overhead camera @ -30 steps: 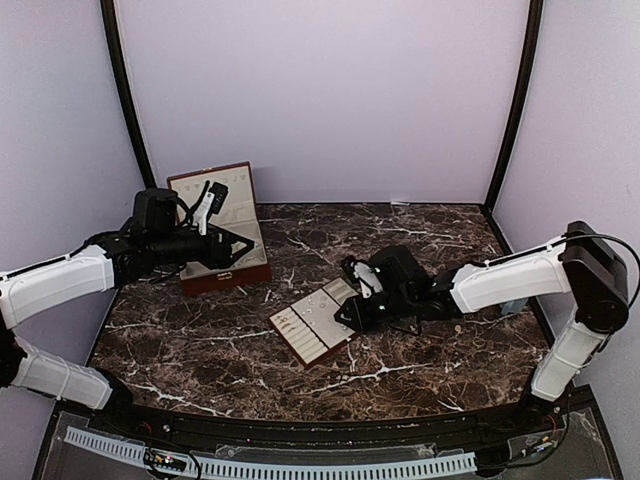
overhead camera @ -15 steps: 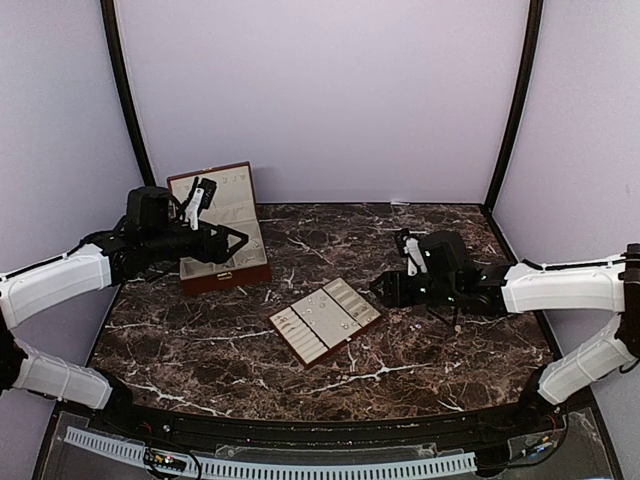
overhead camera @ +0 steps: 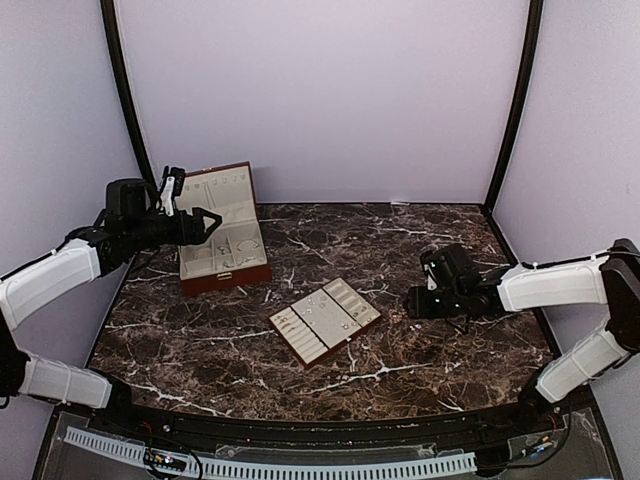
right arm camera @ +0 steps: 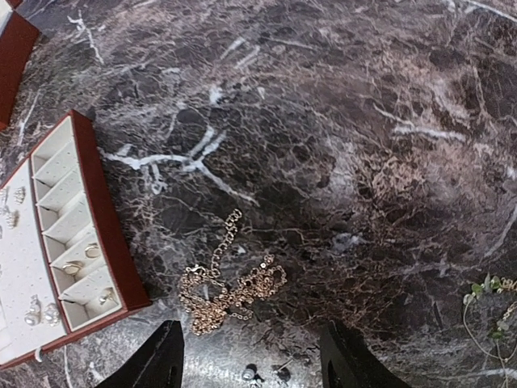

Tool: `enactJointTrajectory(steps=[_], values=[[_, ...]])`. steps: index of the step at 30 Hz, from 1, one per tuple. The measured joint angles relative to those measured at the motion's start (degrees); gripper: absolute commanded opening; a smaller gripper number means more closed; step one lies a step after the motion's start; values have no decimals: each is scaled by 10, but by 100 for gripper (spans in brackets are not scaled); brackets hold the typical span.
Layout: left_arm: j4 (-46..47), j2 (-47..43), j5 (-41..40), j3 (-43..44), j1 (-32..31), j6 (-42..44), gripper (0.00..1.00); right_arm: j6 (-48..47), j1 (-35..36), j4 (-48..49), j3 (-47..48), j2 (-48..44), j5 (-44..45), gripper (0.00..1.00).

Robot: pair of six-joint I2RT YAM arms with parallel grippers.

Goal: Organize the mixed jewelry
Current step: Adjust the earring at the center of the board.

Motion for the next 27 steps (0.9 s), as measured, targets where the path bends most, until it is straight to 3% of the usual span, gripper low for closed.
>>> enactJointTrajectory(steps=[8,27], values=[[-2,-19,-21,0,0,11,91,8,0,-21,0,50,1,41],[-3,-19,-21,-1,0,13,90,21,0,-23,-14,47,0,17]])
